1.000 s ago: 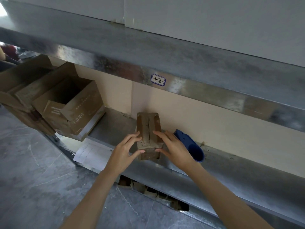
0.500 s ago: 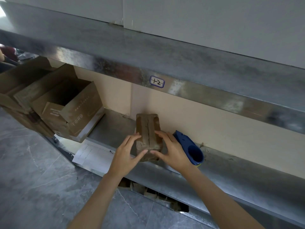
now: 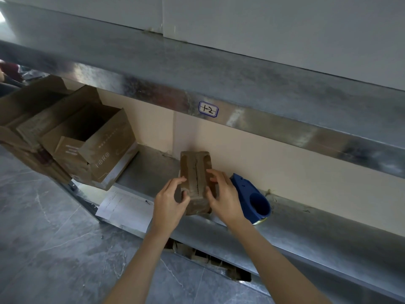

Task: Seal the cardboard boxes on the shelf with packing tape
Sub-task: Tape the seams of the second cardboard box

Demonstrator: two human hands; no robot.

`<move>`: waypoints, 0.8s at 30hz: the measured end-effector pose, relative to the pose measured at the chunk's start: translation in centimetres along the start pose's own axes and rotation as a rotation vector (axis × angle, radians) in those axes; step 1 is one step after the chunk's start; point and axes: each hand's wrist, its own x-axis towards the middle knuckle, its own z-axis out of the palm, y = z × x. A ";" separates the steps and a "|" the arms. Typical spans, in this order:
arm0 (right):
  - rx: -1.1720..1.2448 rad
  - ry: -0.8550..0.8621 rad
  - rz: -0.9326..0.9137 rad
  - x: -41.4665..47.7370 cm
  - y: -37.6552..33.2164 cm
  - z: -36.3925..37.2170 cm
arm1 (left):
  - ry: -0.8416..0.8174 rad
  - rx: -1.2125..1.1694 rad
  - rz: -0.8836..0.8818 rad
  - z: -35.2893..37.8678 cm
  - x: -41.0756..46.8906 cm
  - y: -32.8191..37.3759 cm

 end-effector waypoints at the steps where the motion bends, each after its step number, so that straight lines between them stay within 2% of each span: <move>1: 0.000 -0.008 -0.003 0.1 0.0 -0.1 | -0.025 -0.008 0.015 -0.2 0.0 -0.3; 8: 0.039 -0.139 -0.050 -0.7 0.9 -1.8 | -0.137 -0.060 0.019 -1.1 0.2 -1.2; 17: 0.093 -0.146 -0.047 -0.6 1.1 -1.5 | -0.171 -0.083 0.025 -1.3 0.2 -1.5; 21: 0.062 -0.261 -0.076 -0.5 1.3 -3.1 | -0.243 -0.113 0.009 -2.1 0.6 -1.8; 24: 0.003 -0.371 -0.081 -0.4 1.7 -4.2 | -0.228 -0.107 0.009 -2.1 0.7 -2.0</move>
